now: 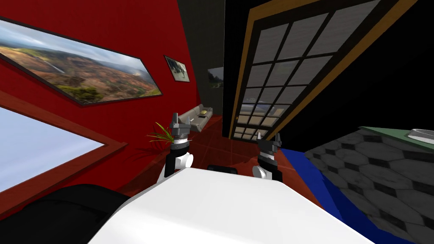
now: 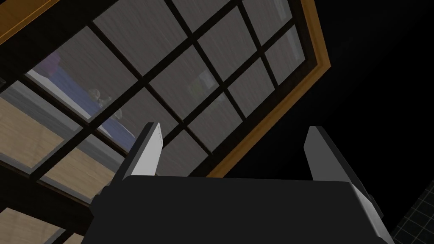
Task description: Pull the door open
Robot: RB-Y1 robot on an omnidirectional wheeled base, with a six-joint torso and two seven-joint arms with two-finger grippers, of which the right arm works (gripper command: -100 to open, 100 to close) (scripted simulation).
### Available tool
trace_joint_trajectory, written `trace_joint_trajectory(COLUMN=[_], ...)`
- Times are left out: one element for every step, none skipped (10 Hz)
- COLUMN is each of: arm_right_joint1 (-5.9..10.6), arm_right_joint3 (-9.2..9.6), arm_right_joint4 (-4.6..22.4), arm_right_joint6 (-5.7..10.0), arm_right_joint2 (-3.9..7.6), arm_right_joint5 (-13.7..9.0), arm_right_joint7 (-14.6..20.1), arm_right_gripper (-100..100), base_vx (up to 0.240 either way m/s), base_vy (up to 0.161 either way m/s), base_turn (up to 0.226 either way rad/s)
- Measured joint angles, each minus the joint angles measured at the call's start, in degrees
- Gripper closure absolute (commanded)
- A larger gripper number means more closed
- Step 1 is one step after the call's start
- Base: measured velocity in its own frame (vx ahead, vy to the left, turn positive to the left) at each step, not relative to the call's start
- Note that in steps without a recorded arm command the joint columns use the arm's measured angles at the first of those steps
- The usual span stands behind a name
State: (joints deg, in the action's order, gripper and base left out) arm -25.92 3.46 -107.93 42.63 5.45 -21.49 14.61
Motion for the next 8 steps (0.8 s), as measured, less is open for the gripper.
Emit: trace_joint_trajectory(arm_right_joint1=[0.10,0.01,0.28,0.27,0.39,0.58,0.70,1.15], arm_right_joint3=[0.34,0.71,0.87,1.25,1.57,1.88,2.33,2.59], arm_right_joint4=[1.11,2.14,3.35,4.21,5.25,6.09,7.07,8.65], arm_right_joint6=[0.47,1.05,1.48,1.81,2.18,2.34,2.63,3.18], arm_right_joint2=[0.26,0.58,0.97,1.16,1.43,1.59,1.66,1.99], arm_right_joint5=[-0.75,-1.52,-2.41,-3.21,-4.03,-4.88,-5.62,-6.48], arm_right_joint7=[1.10,2.26,3.47,4.57,5.69,6.71,7.67,8.88], arm_right_gripper=[-100,-100,-100,-100,-100,-100,-100,-100], base_vx=[0.104,0.097,0.106,0.100,0.079,0.102,0.100,0.103], base_vy=[-0.015,-0.007,-0.004,-0.008,-0.019,-0.013,-0.001,-0.007], base_turn=[0.094,0.094,0.083,0.092,0.104,0.097,0.083,0.095])
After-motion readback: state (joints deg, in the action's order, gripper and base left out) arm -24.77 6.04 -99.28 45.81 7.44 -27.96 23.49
